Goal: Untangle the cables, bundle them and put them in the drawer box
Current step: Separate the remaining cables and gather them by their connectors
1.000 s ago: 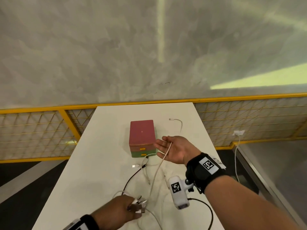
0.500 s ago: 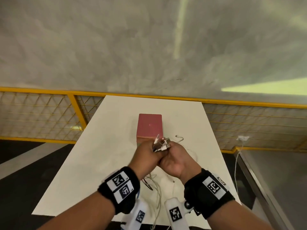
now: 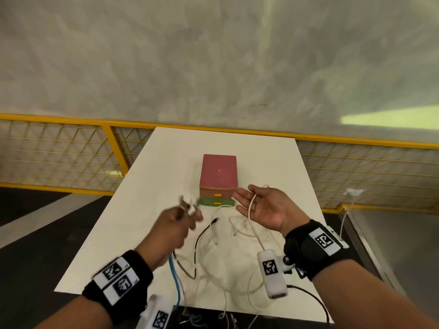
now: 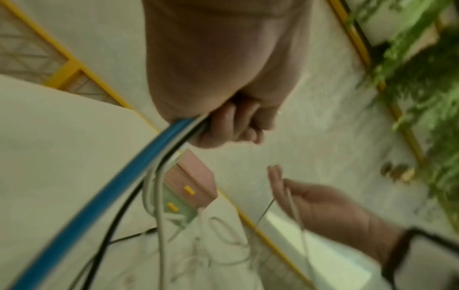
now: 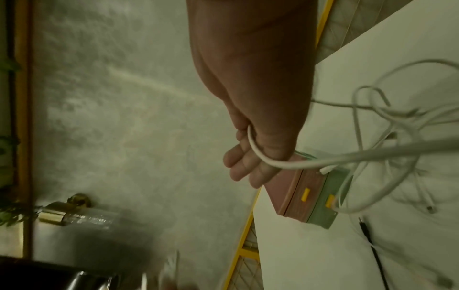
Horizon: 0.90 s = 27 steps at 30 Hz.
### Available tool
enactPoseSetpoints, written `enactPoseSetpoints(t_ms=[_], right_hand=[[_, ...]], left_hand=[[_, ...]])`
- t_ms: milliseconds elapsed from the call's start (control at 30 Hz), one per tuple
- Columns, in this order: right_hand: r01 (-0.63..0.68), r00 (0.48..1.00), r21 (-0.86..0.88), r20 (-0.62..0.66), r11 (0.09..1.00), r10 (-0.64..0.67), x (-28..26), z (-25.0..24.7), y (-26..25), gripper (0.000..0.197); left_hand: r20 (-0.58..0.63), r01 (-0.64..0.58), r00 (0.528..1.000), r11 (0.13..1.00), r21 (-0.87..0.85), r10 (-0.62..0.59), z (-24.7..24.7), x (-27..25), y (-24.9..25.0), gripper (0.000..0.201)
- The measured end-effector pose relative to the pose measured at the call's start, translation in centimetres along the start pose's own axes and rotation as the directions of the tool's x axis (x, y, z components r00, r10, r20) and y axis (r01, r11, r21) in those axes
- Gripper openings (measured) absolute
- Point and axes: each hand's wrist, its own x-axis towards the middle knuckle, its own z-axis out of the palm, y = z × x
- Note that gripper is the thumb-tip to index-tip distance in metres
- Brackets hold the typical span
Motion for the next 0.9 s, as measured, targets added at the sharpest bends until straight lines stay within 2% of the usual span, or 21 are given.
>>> enactPoseSetpoints(t_ms=[67,200,267,333,433,500,567,667,733,800,900], right_hand=[[-0.002,0.999,-0.041,0.042,0.999,0.003,-0.6,0.4,1.0,0.021],[0.001,0.986,-0.092,0.164,0.996,0.014,-1.7,2.1,2.7,0.026],[-0.014,0.976,-0.059,0.216,0.998,0.027,-2.2,2.9,3.1,0.028],[-0.02,0.977,-0.085,0.211,0.996,0.038,-2.5,3.1,2.9,0.029],[-0.027,0.99,-0.005,0.142,1.0,0.027,-2.1,2.4,1.3,0.017],[-0.007,0.998,0.095,0.069,0.995,0.001,-1.6,1.6,-0.3,0.018],[0.03,0.999,0.126,0.009,0.992,-0.032,-1.3,0.6,-1.9,0.019],[0.074,0.997,0.131,-0.045,0.989,-0.069,-1.6,-0.7,-3.3,0.021],[0.113,0.988,0.097,-0.112,0.989,-0.102,-1.9,-1.4,-3.8,0.02],[0.137,0.98,0.019,-0.151,0.99,-0.133,-2.2,-1.9,-3.7,0.016],[0.085,0.988,-0.192,-0.11,0.978,-0.107,-3.0,-2.6,-2.2,0.015]], left_hand=[[-0.077,-0.086,0.994,0.993,-0.085,0.079,1.0,0.7,1.6,0.019],[0.119,-0.281,0.954,0.959,0.047,0.274,5.3,0.5,3.7,0.014],[0.118,-0.287,0.953,0.955,0.07,0.278,7.0,0.9,3.0,0.023],[0.096,-0.238,0.967,0.971,0.005,0.237,7.6,1.2,2.6,0.023],[0.217,-0.211,0.954,0.977,-0.005,0.207,7.3,1.2,2.1,0.016],[0.356,-0.199,0.922,0.975,0.102,0.151,6.3,0.6,1.6,0.01],[0.474,-0.183,0.879,0.953,0.241,0.049,4.7,0.1,0.8,0.013],[0.577,-0.162,0.81,0.903,0.398,-0.109,2.2,-0.8,0.1,0.016],[0.615,-0.156,0.77,0.884,0.441,-0.171,1.0,-1.1,0.0,0.012],[0.601,-0.118,0.776,0.894,0.433,-0.188,0.5,-1.3,0.3,0.013],[0.565,-0.006,0.807,0.954,0.3,-0.173,-0.2,-0.8,0.9,0.016]])
